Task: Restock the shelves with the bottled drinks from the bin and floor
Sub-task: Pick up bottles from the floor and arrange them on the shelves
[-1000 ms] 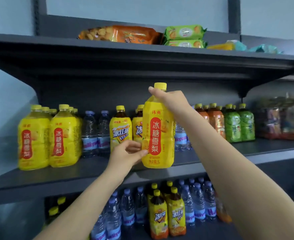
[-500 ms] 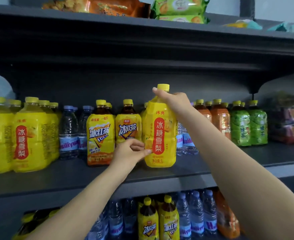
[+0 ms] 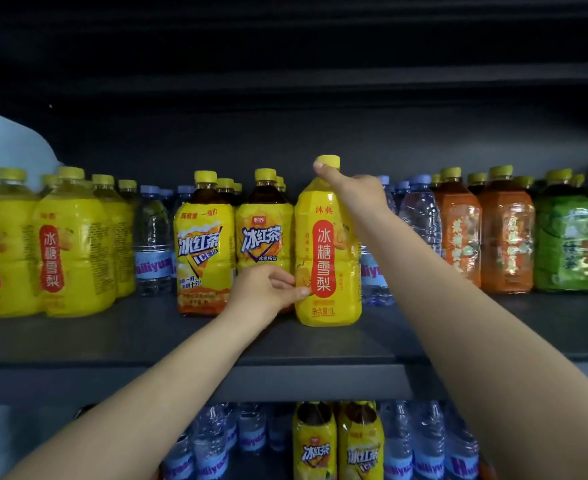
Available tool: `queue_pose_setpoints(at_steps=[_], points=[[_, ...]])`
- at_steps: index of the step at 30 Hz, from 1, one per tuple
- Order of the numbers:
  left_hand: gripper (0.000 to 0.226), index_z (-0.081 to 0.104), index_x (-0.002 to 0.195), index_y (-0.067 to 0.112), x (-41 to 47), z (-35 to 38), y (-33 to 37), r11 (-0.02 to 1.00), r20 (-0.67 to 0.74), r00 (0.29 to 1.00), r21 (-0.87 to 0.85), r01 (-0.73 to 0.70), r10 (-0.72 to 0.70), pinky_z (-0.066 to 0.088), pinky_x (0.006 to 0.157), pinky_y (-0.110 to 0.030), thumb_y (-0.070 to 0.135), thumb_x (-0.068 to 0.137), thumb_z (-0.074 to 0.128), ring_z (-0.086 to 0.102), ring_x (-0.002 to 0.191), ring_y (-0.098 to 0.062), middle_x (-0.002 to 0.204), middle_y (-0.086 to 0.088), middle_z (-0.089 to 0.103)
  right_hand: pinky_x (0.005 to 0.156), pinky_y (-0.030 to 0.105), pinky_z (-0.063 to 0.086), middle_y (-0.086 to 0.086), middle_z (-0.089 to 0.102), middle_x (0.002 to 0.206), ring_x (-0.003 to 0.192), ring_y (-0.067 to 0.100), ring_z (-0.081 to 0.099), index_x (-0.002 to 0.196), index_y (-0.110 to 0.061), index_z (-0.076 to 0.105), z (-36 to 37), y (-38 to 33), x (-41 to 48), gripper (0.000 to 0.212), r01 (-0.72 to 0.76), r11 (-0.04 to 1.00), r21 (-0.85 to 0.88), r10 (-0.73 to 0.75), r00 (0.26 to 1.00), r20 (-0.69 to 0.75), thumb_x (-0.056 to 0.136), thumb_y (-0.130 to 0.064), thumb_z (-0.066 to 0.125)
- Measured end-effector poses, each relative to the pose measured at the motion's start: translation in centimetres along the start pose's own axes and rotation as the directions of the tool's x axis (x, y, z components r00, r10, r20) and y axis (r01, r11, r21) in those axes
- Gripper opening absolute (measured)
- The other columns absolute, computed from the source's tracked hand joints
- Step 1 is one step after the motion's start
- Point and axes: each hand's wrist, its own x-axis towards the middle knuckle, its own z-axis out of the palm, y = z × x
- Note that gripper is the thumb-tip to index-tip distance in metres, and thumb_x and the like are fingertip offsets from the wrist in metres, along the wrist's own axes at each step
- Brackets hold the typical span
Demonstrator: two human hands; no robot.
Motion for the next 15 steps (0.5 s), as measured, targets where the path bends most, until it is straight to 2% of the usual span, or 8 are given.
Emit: queue_pose_setpoints(at_steps=[3,7,10,13,15], points=[[0.023,0.06,0.076,0.018,0.0,-0.1,0.1,1.0,-0.002,1.0,0.021,0.004,-0.004,0.052,0.078,-0.034,0.021,0.069,0.082,0.061,0.075,-0.017,0.075,0.001,0.062,0.095,0.041,0.048,0.014,0.06,0.121,0.109,0.028,0.059,0.124,-0.003,0.054,-0.5,0.1,-0.3,0.078,-0.004,1.0,-0.002,0.004,0.999,0.033,0.073,-0.061,0.067],[0.022,0.061,0.077,0.018,0.0,-0.2,0.5,0.999,0.012,1.0,0.053,0.007,-0.008,0.052,0.08,-0.034,0.021,0.069,0.082,0.061,0.073,-0.014,0.074,0.002,0.063,0.093,0.037,0.05,0.005,0.062,0.121,0.106,0.022,0.062,0.131,-0.007,0.049,-1.5,1.0,-1.2,0.081,0.026,1.0,-0.008,-0.024,0.983,0.18,0.072,-0.06,0.068],[0.023,0.063,0.081,0.015,-0.1,-0.4,0.8,0.998,0.015,1.0,0.066,0.008,-0.009,0.055,0.083,-0.036,0.021,0.069,0.082,0.063,0.076,-0.016,0.074,0.003,0.063,0.079,0.029,0.055,0.001,0.067,0.107,0.09,0.014,0.066,0.125,-0.014,0.052,-2.9,1.6,-1.6,0.06,0.086,0.995,-0.059,-0.065,0.954,0.292,0.075,-0.042,0.073],[0.024,0.062,0.08,0.017,-0.2,-0.5,0.9,0.997,0.025,0.999,0.068,0.023,-0.025,0.055,0.087,-0.043,0.022,0.069,0.082,0.067,0.087,-0.023,0.078,0.0,0.065,0.063,0.017,0.053,-0.008,0.063,0.102,0.086,0.006,0.063,0.133,-0.018,0.046,-4.3,2.1,-1.9,0.066,0.122,0.99,-0.075,-0.083,0.916,0.392,0.075,-0.022,0.076],[0.024,0.062,0.081,0.016,-0.2,-0.5,1.0,0.997,0.036,0.999,0.076,0.027,-0.03,0.055,0.086,-0.044,0.022,0.069,0.082,0.067,0.09,-0.024,0.079,-0.001,0.065,0.058,0.015,0.05,-0.011,0.06,0.099,0.085,0.004,0.062,0.136,-0.019,0.043,-4.6,2.1,-2.0,0.07,0.131,0.989,-0.066,-0.092,0.905,0.414,0.075,-0.017,0.076]])
